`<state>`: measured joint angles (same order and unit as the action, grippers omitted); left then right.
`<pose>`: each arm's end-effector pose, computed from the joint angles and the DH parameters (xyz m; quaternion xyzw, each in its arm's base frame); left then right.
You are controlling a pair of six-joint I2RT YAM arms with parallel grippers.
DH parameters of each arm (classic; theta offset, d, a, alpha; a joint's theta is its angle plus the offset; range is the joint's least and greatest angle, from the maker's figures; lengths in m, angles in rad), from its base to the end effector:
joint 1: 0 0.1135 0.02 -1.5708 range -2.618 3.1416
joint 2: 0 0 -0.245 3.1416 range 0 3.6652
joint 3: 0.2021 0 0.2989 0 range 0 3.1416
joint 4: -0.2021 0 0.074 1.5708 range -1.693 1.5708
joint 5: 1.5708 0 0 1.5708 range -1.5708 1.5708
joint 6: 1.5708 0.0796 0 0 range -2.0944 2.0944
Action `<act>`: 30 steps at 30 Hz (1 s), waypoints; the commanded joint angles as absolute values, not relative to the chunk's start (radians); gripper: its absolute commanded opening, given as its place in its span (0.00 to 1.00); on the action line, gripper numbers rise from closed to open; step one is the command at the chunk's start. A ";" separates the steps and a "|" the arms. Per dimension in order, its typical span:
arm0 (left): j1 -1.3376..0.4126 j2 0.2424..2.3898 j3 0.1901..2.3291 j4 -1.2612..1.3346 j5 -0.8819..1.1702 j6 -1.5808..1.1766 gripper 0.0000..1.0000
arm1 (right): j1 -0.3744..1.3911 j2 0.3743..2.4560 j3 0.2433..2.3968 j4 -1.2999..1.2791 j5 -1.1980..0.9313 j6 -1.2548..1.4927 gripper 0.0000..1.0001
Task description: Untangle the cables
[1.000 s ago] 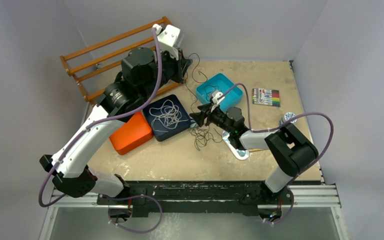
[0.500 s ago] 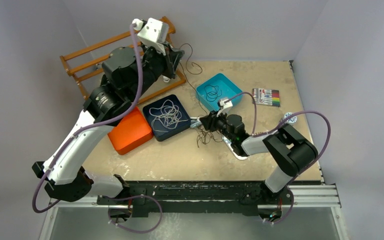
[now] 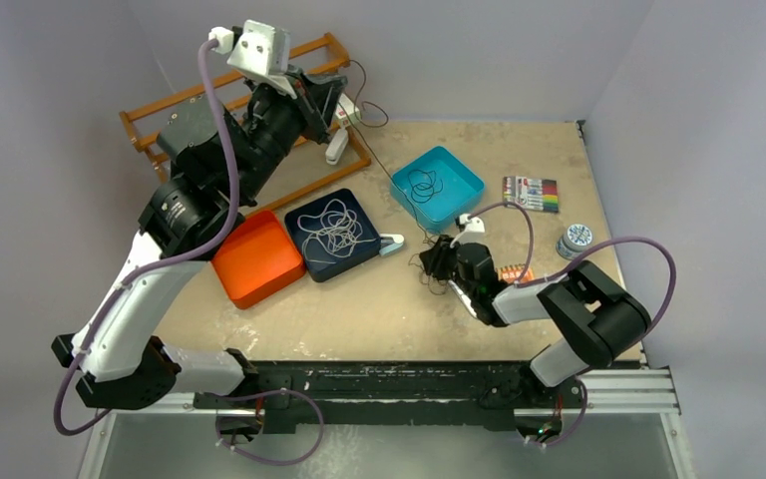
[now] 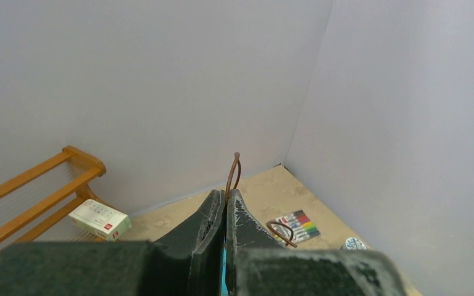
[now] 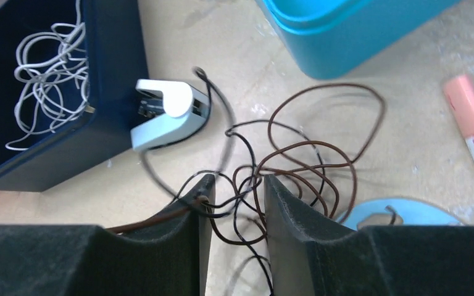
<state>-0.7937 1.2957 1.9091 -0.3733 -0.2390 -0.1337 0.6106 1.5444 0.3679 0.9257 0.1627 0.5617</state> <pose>0.2275 -0.2045 0.6029 0.1099 0.6102 -0.2835 0.7315 0.2771 0.1782 0.0733 0.0306 0.7884 0.2845 0.5446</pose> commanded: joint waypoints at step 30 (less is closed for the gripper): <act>-0.796 1.476 2.395 -0.224 -0.422 0.095 0.00 | 0.613 1.578 0.252 0.962 0.241 0.715 0.23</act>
